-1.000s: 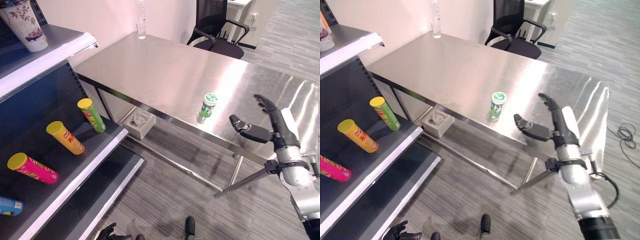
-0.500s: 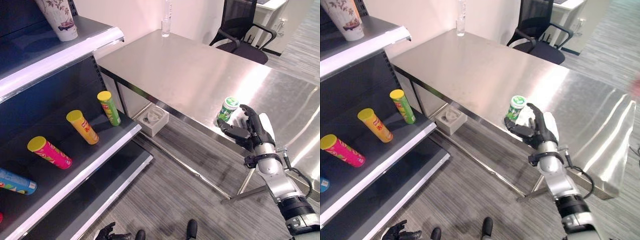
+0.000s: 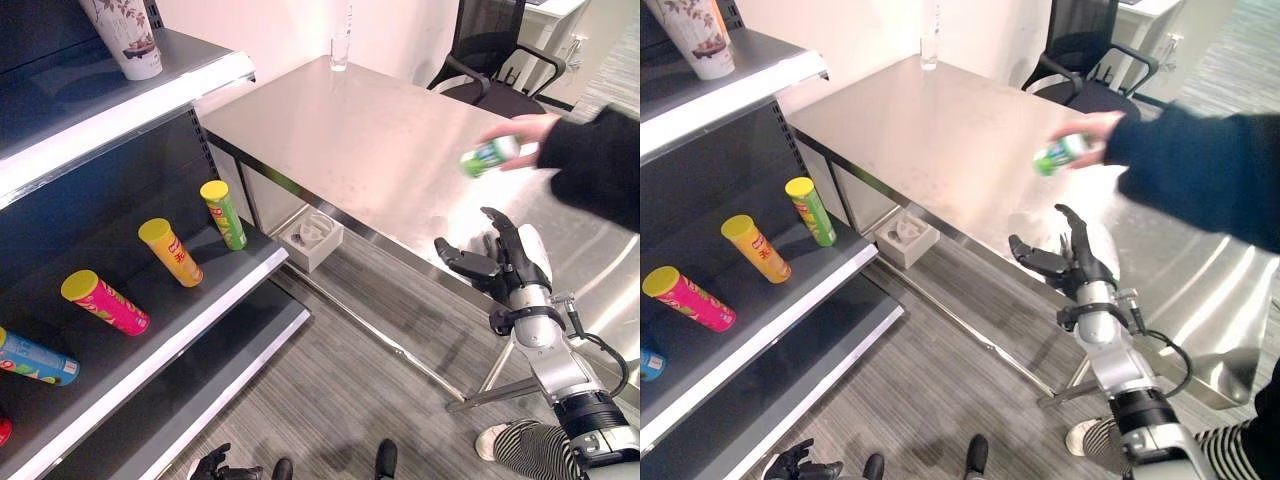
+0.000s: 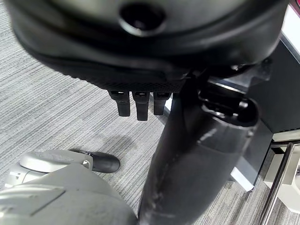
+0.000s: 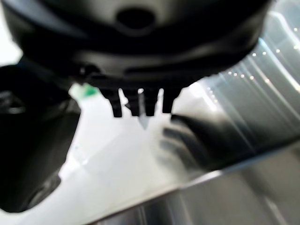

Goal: Put the goods on the table back onto the shelves and tidy them up.

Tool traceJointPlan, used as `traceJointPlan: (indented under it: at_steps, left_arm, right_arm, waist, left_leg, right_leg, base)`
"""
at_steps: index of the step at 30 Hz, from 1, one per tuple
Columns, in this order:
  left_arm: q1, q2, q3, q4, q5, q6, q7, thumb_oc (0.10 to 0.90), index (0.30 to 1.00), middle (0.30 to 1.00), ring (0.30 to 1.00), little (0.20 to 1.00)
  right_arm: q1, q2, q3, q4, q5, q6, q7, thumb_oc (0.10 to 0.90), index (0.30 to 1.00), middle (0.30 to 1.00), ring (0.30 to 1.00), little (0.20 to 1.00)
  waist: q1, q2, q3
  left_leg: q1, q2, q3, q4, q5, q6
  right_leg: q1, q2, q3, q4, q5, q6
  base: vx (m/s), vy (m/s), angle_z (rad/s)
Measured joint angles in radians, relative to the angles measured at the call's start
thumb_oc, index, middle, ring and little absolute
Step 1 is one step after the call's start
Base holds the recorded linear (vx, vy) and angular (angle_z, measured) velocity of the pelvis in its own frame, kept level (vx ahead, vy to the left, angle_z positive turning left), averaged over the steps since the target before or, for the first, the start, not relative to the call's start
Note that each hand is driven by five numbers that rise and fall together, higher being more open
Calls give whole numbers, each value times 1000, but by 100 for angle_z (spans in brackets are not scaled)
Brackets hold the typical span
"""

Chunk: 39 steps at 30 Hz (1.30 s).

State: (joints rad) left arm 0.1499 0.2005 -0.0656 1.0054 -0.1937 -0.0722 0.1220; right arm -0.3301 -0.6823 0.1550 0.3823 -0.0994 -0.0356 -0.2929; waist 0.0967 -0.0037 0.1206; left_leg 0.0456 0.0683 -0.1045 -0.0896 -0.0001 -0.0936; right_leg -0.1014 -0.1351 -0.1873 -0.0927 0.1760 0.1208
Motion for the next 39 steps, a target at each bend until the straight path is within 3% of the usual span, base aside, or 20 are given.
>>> traceJointPlan:
  at_steps: [11,17,20,30,39]
  left_arm:
    - [-1,0,1,0,0,1,1,800,900,900,900,900]
    - [3,-2,26,-3,3,7,1,800,900,900,900,900]
    - [-11,-3,39,-3,10,7,1,800,900,900,900,900]
    - [-33,-7,46,-1,41,6,0,800,900,900,900,900]
    - [-33,-9,53,6,49,6,0,800,900,900,900,900]
  right_arm:
    - [10,0,-14,-12,0,2,-9,800,900,900,900,900]
    - [158,-24,-145,-337,-56,-19,5,800,900,900,900,900]
    - [226,-45,-285,-469,-81,-51,5,800,900,900,900,900]
    - [384,-42,-499,-515,-82,-90,-17,800,900,900,900,900]
    - [497,34,-571,-513,-52,-93,-59,800,900,900,900,900]
  waist:
    - [-3,1,1]
    - [-24,6,6]
    - [-58,-3,10]
    - [-112,-10,11]
    - [-160,-15,5]
  left_leg:
    - [1,0,0,0,0,0]
    - [-1,0,4,0,-1,1]
    - [9,-2,15,0,-2,2]
    - [20,-6,69,-2,-11,9]
    - [29,-15,120,0,-20,18]
  right_leg:
    - [0,0,0,0,0,0]
    - [-4,0,1,0,4,-5]
    - [-6,-1,8,0,1,-1]
    - [-19,6,65,0,7,-1]
    - [-41,8,115,0,17,5]
  base:
    - [0,0,0]
    - [1,0,-1]
    - [8,25,-10]
    - [0,22,-16]
    - [-3,-3,-17]
